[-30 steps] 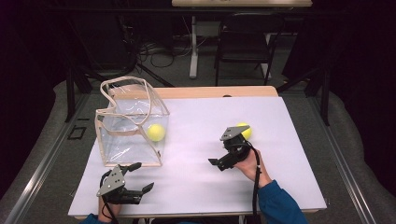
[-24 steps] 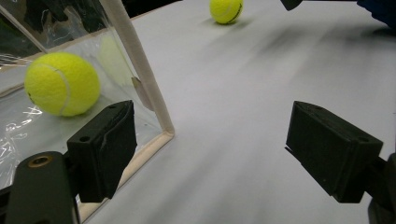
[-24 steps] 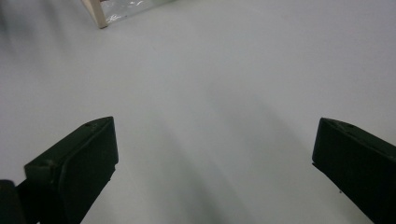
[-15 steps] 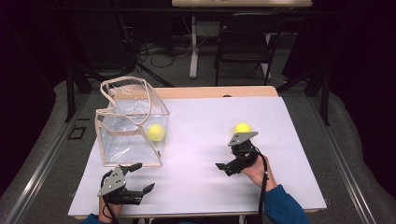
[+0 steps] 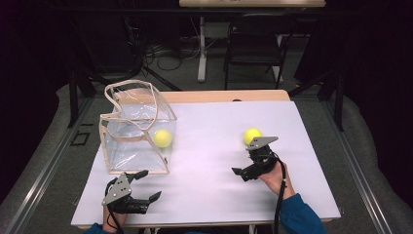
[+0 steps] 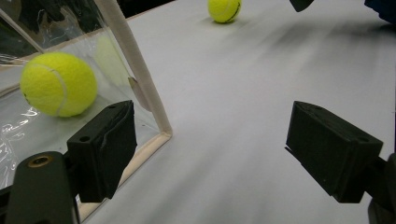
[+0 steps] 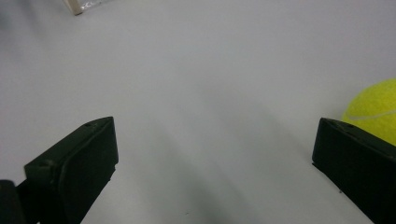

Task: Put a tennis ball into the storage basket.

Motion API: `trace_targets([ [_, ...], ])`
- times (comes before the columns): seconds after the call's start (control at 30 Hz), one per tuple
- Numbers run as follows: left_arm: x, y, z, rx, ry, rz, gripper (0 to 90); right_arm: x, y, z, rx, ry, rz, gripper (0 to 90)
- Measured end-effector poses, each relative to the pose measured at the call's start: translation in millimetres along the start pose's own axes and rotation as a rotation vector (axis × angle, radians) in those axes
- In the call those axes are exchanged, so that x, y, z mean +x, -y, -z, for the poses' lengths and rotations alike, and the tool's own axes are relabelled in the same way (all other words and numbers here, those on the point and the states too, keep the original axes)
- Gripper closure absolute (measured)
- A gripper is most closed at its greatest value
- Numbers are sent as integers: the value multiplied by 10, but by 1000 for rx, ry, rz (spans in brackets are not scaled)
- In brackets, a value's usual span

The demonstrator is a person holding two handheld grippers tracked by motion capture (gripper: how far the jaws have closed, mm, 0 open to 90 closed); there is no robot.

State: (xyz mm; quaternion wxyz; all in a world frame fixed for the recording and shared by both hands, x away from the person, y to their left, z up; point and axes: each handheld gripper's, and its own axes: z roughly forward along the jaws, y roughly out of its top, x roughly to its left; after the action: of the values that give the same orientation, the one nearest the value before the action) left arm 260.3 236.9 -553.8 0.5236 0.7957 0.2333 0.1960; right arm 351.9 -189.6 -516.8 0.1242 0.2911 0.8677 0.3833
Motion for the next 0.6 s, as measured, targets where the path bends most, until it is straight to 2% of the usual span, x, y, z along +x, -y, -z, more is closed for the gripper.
trace_targets([
  [0.07,4,4,7,-3,2,0,161,0,0,0,0,0,0,0],
  [0.1,3,2,8,1,-1,-4,161,-112,35,79,-10,22,-31,0],
  [0.6,0,3,18,-4,-7,-5,161,-267,69,244,-43,68,-78,0],
])
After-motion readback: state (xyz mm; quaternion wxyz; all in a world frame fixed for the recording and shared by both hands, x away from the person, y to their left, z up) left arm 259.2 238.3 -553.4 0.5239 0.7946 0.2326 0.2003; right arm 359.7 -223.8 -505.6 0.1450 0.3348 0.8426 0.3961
